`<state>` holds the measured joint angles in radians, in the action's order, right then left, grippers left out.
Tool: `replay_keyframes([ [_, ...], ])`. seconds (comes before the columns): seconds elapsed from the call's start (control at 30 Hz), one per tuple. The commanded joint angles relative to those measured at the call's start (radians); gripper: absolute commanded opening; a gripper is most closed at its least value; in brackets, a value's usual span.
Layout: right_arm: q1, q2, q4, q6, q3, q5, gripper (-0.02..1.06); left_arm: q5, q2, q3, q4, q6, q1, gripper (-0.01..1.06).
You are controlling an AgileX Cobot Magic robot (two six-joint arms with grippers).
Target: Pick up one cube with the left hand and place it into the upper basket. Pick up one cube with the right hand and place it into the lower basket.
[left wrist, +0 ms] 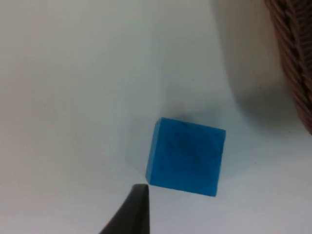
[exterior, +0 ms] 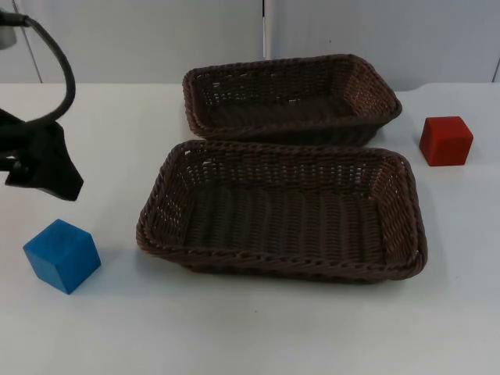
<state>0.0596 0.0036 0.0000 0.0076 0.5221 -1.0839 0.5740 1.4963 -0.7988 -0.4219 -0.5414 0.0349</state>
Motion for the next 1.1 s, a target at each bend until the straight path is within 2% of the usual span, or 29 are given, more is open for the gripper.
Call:
replay_keyframes([
  [0.0,-0.005,-0.004,0.0,-0.001,-0.006,0.006,1.05,-0.039,0.027,-0.006,-0.009,-0.012,-0.003,1.05],
  [0.73,-0.005,-0.004,0.0,-0.001,-0.006,0.006,1.05,-0.233,0.276,-0.006,-0.002,-0.08,-0.003,1.05],
  [0.9,-0.005,-0.004,0.0,-0.001,-0.006,0.006,1.05,-0.241,0.343,-0.006,-0.134,-0.256,-0.003,1.05],
  [1.07,-0.005,-0.004,0.0,-0.001,-0.006,0.006,1.05,-0.274,0.389,-0.006,-0.178,-0.283,-0.003,1.05],
])
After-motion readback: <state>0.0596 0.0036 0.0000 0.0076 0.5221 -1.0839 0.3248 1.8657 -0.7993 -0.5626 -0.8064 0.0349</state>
